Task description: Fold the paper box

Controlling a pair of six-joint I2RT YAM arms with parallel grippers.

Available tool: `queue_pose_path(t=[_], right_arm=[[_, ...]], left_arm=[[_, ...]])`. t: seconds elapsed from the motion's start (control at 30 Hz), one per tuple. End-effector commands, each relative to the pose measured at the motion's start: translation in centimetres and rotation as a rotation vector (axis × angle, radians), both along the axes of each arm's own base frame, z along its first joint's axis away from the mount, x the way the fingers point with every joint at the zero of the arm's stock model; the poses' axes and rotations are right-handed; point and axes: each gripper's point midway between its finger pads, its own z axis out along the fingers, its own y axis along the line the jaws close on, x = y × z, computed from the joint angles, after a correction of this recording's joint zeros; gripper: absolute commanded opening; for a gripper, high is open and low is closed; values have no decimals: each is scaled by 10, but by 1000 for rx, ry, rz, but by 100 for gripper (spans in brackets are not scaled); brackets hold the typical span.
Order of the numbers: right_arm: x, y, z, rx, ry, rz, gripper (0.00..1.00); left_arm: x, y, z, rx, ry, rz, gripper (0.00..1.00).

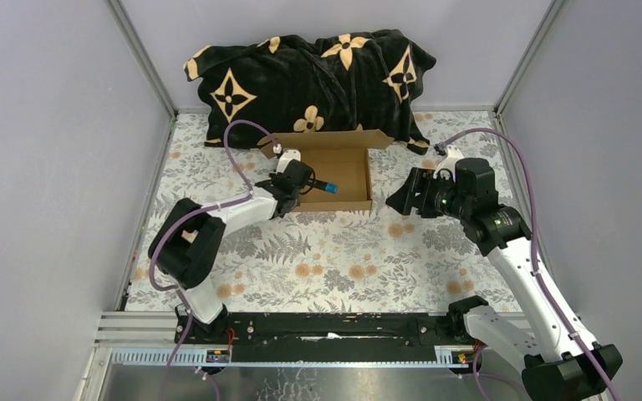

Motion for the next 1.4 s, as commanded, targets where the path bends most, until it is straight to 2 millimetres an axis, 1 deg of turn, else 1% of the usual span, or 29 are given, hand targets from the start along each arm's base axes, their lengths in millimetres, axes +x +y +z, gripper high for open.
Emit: queue_pose_path(t=[0.0,0.2,0.3,0.37,0.43,0.57,0.67,0.7,0.73,0.83,0.93,1.07,1.23,1.3,1.33,1.37], right_arm=[[-6,3,8,34,-12,12,80],[-11,3,11,46,-3,8,80],[-11,2,14,49,-5,3,79],[-10,2,17,51,-7,1,80],[-6,2,18,47,-7,-6,79],[6,2,14,25,1,-19,80],[20,0,4,-18,11,-31,78],[25,-1,-2,-40,20,-37,77],[29,-2,-7,-61,25,-42,75],[42,-3,-18,-97,19,-36,64],[53,-1,-28,-134,-6,-28,60],[70,8,-44,-217,-64,-23,59],[90,27,-64,-283,-123,-26,60],[101,31,-72,-291,-138,-41,59],[109,30,-73,-296,-159,-67,59],[113,29,-77,-306,-161,-73,59]], left_arm=[[-23,3,4,-20,-6,41,25],[-47,6,3,-43,3,36,25],[-55,6,4,-53,4,25,26],[-59,8,6,-55,2,28,28],[-61,10,8,-57,1,28,30],[-66,11,11,-69,0,17,29],[-71,11,11,-74,9,9,28],[-73,12,10,-74,9,8,28],[-74,11,9,-77,8,6,28],[-76,5,7,-98,18,-4,27],[-74,0,7,-100,14,-16,26],[-70,-4,5,-86,16,-31,25],[-67,-6,3,-71,21,-44,25],[-66,-7,4,-70,20,-47,25],[-65,-8,4,-71,22,-49,25],[-65,-9,3,-73,23,-50,25]])
